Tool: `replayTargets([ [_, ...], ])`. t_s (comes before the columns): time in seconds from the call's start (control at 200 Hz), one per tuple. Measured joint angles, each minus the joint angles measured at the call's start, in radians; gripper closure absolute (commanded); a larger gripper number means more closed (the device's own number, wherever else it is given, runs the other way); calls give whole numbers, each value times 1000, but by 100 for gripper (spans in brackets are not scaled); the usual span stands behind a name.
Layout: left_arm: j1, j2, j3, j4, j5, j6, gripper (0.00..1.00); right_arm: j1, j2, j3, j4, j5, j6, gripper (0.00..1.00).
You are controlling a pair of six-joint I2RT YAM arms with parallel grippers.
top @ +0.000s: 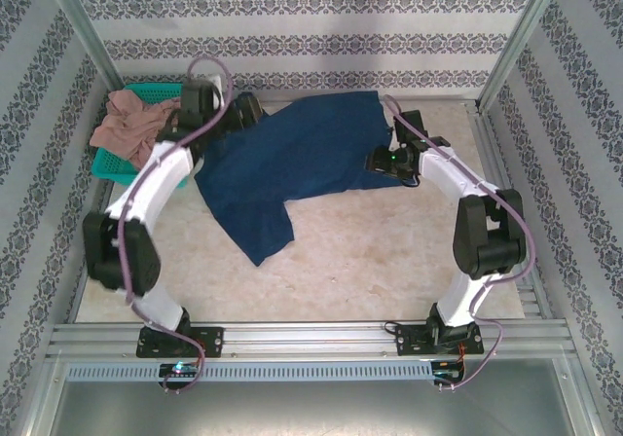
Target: Fold the inside-out t-shirt
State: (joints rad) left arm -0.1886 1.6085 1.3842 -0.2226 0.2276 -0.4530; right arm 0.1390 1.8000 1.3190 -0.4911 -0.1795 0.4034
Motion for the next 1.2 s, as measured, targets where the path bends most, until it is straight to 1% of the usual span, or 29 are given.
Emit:
replayTargets([
  [0.085, -82, -72, -187, 15, 16, -19, 12, -49, 93, 50, -18, -2, 3, 42],
  [0.2, -172, -55, -367, -23, 57, -32, 12, -97, 252, 192, -44, -13, 12, 46],
  [0.305, -191, -37, -462, -63, 111, -48, 12, -109, 366, 319, -87, -12, 18, 48],
  [0.36, -192, -26, -484, -75, 135, -51, 13, -109, 388, 335, -106, -11, 18, 48],
  [0.42, -192, -19, -507, -78, 167, -53, 14, -110, 389, 326, -132, -11, 18, 51],
  [0.5, -207, -22, -546, -92, 196, -54, 15, -114, 349, 259, -121, -14, 24, 55],
  [0.555, -227, -35, -585, -96, 214, -56, 15, -120, 292, 171, -106, -21, 36, 58],
  [0.61, -252, -79, -622, -98, 232, -66, 15, -129, 215, 59, -98, -25, 45, 59],
  [0.68, -296, -149, -694, -109, 247, -92, 16, -143, 116, -85, -81, -41, 69, 61],
  [0.794, -364, -300, -808, -164, 259, -158, 16, -161, -37, -279, -84, -33, 106, 61],
  [0.924, -388, -486, -877, -305, 248, -222, 15, -164, -164, -418, -93, 11, 123, 61],
  [0.969, -387, -536, -875, -336, 238, -234, 15, -164, -189, -441, -97, 25, 125, 61],
  [1.029, -386, -559, -840, -373, 220, -233, 13, -163, -211, -454, -100, 41, 126, 59],
  [1.099, -385, -538, -761, -398, 199, -216, 13, -157, -244, -463, -97, 70, 124, 55],
  [1.199, -376, -496, -656, -391, 164, -187, 14, -140, -298, -465, -87, 82, 122, 53],
])
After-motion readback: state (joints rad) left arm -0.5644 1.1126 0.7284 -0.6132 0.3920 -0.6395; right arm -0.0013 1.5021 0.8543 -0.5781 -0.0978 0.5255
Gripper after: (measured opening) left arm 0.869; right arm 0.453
